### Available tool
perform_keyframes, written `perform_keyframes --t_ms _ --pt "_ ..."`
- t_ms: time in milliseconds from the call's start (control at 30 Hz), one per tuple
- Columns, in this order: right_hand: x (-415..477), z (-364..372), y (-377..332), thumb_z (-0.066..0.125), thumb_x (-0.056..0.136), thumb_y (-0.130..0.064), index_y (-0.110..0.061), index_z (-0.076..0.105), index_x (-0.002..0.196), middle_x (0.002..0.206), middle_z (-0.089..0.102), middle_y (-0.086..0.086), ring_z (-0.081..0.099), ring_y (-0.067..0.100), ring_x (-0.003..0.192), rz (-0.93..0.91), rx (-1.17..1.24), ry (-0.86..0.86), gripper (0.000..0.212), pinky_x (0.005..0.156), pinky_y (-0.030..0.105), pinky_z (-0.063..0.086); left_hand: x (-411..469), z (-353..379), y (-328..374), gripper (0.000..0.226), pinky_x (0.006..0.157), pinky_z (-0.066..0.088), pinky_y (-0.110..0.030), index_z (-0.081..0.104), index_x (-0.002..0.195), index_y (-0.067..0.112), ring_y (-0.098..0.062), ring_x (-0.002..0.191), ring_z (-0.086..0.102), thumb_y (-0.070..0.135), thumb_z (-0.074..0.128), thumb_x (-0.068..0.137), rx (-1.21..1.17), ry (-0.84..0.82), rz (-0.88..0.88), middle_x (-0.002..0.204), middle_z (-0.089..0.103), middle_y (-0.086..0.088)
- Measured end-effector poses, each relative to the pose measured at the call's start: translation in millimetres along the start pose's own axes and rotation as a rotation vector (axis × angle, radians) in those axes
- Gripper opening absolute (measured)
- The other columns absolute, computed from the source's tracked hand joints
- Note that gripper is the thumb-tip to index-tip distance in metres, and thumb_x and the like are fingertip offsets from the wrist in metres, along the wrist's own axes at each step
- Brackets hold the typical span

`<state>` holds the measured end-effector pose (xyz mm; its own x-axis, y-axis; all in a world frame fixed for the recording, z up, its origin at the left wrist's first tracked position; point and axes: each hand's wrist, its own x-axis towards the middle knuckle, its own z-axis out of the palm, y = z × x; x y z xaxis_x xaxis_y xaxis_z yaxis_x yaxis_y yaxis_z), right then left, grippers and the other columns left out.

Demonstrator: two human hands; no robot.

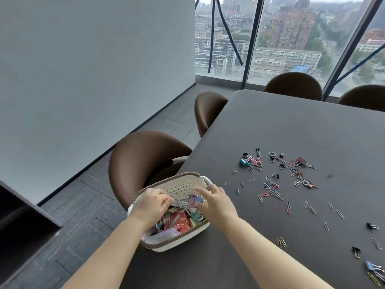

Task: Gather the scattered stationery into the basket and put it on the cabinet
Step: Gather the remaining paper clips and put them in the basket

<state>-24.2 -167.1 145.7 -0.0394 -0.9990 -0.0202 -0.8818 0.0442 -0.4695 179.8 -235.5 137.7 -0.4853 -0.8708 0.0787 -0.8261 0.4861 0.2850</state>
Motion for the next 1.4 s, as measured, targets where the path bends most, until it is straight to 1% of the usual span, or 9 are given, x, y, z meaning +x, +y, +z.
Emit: perform_keyframes --t_ms 233,400,500,600,800,900,967,1067,1400 --pt "-14.9 -24.7 9.9 0.043 0.092 -0.049 -0.014 0.057 0.091 0.091 0.069 0.008 0.059 0.031 0.079 0.08 -0.048 0.123 0.037 0.06 0.03 0.034 3.2 -12.0 31.8 0.034 0.053 0.035 -0.026 0.049 0.073 0.022 -0.015 0.064 0.05 0.053 0.048 0.087 0.125 0.174 -0.023 0.074 0.056 0.006" --pt "-33.9 -50.4 23.4 0.036 0.096 -0.043 -0.015 0.037 0.076 0.088 0.066 0.015 0.044 0.034 0.071 0.085 -0.017 0.182 0.034 0.058 0.031 0.027 1.7 -6.2 75.1 0.024 0.055 0.035 -0.025 0.057 0.083 0.019 -0.018 0.071 0.058 0.039 0.047 0.092 0.099 0.179 -0.003 0.082 0.063 0.005" --pt "-58.5 -60.7 57.8 0.035 0.097 -0.042 -0.015 0.034 0.076 0.085 0.065 0.015 0.038 0.03 0.068 0.149 -0.041 0.191 0.034 0.058 0.032 0.027 0.3 5.7 113.0 0.019 0.046 0.033 -0.022 0.057 0.067 0.017 -0.019 0.052 0.058 0.027 0.062 0.082 0.065 0.233 0.12 0.063 0.06 0.005" --pt "-96.0 -66.7 113.8 0.033 0.097 -0.043 -0.016 0.032 0.072 0.082 0.062 0.014 0.044 0.032 0.07 0.285 -0.095 0.165 0.037 0.058 0.031 0.029 -1.2 29.4 161.4 0.025 0.038 0.037 -0.021 0.053 0.058 0.018 -0.018 0.042 0.054 0.034 0.047 0.076 0.021 0.233 0.228 0.053 0.054 0.004" --pt "-182.1 -69.5 226.9 0.039 0.095 -0.04 -0.015 0.051 0.1 0.105 0.062 0.004 0.055 0.026 0.095 0.495 -0.115 0.202 0.029 0.069 0.031 0.037 -18.4 118.9 247.7 0.04 0.062 0.055 -0.029 0.068 0.087 0.018 -0.021 0.083 0.066 0.043 0.038 0.077 -0.014 -0.073 0.268 0.092 0.065 -0.001" --pt "-220.0 -59.1 274.5 0.04 0.094 -0.042 -0.018 0.039 0.132 0.134 0.046 0.002 0.041 0.022 0.123 0.576 -0.178 0.158 0.045 0.095 0.032 0.037 -27.8 163.9 273.3 0.062 0.113 0.02 -0.039 0.025 0.144 0.016 -0.023 0.143 0.009 0.049 0.033 0.093 0.13 -0.326 0.163 0.155 0.013 -0.005" --pt "-239.1 -52.7 298.6 0.036 0.094 -0.046 -0.019 0.021 0.144 0.151 0.023 0.003 0.021 0.022 0.139 0.637 -0.255 0.08 0.059 0.11 0.034 0.025 -30.0 184.0 284.7 0.068 0.115 0.003 -0.041 0.0 0.148 0.02 -0.021 0.142 -0.016 0.054 0.026 0.094 0.206 -0.413 0.139 0.155 -0.014 -0.002" --pt "-256.4 -42.5 322.5 0.031 0.094 -0.05 -0.019 -0.002 0.147 0.157 -0.008 0.003 -0.008 0.022 0.144 0.719 -0.269 -0.046 0.069 0.116 0.043 0.006 -27.5 203.1 300.3 0.07 0.115 -0.001 -0.041 -0.009 0.146 0.018 -0.02 0.14 -0.02 0.055 0.02 0.094 0.239 -0.488 0.13 0.154 -0.021 -0.004" --pt "-229.0 -38.9 364.9 0.022 0.088 -0.064 -0.013 -0.022 0.142 0.152 -0.025 0.01 -0.021 0.026 0.141 0.802 -0.197 -0.054 0.086 0.115 0.048 -0.004 21.3 224.8 320.6 0.077 0.115 -0.006 -0.04 -0.017 0.143 0.014 -0.02 0.139 -0.025 0.059 0.019 0.092 0.263 -0.479 0.139 0.151 -0.027 -0.005"
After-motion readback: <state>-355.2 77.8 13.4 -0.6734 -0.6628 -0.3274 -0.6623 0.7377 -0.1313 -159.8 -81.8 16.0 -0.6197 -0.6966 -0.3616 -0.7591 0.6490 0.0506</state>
